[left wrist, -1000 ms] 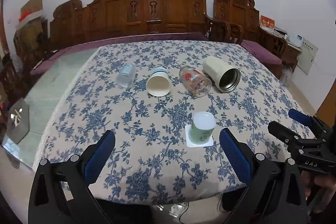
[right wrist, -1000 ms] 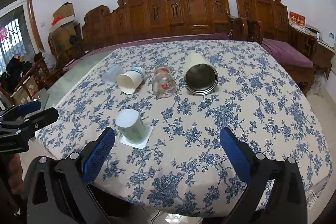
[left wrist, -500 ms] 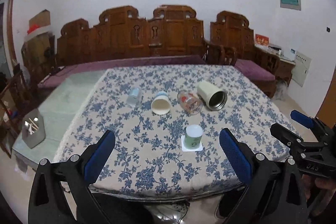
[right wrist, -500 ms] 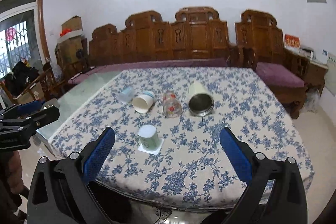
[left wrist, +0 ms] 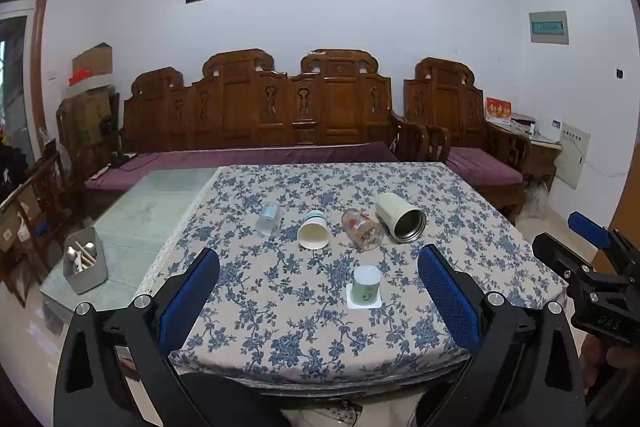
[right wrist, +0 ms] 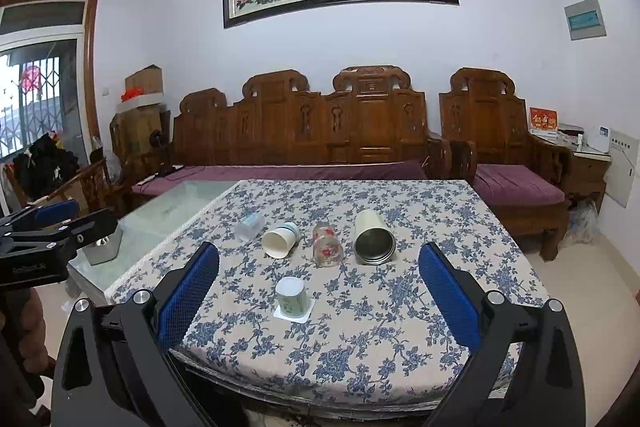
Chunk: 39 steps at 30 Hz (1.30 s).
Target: Flip cup upside down
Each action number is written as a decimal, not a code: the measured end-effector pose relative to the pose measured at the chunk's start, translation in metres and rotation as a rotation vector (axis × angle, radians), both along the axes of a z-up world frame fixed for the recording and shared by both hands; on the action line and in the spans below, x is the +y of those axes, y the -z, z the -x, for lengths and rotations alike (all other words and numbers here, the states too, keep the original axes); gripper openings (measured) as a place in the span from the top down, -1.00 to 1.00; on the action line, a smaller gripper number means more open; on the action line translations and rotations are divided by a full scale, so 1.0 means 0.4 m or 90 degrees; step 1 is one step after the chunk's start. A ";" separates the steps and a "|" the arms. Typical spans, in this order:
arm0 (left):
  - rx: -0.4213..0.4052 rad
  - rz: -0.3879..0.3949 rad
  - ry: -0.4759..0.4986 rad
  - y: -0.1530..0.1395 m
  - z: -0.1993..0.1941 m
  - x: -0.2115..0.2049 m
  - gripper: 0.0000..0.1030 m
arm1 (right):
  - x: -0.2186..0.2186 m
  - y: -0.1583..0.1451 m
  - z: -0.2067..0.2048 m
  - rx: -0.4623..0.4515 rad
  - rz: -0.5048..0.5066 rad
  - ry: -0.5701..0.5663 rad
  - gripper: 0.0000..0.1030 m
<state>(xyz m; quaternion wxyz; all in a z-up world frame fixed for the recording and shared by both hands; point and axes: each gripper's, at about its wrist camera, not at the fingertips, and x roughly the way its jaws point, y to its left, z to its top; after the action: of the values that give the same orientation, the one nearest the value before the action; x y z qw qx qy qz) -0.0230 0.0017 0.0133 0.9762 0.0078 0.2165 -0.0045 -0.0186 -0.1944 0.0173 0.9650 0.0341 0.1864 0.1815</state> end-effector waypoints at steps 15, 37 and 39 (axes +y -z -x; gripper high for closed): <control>0.003 -0.001 -0.002 0.000 0.007 0.003 -0.85 | 0.007 0.012 -0.006 0.009 -0.001 0.007 -0.95; 0.003 -0.001 -0.002 0.002 0.009 0.002 -0.85 | 0.013 0.018 -0.007 0.012 -0.001 0.007 -0.95; 0.003 -0.001 -0.002 0.002 0.010 0.002 -0.85 | 0.013 0.018 -0.007 0.013 -0.002 0.007 -0.95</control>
<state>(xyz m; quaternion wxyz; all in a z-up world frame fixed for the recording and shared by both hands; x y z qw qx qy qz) -0.0268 0.0023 0.0126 0.9756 0.0082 0.2192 -0.0027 -0.0159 -0.1891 0.0099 0.9639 0.0385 0.1956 0.1762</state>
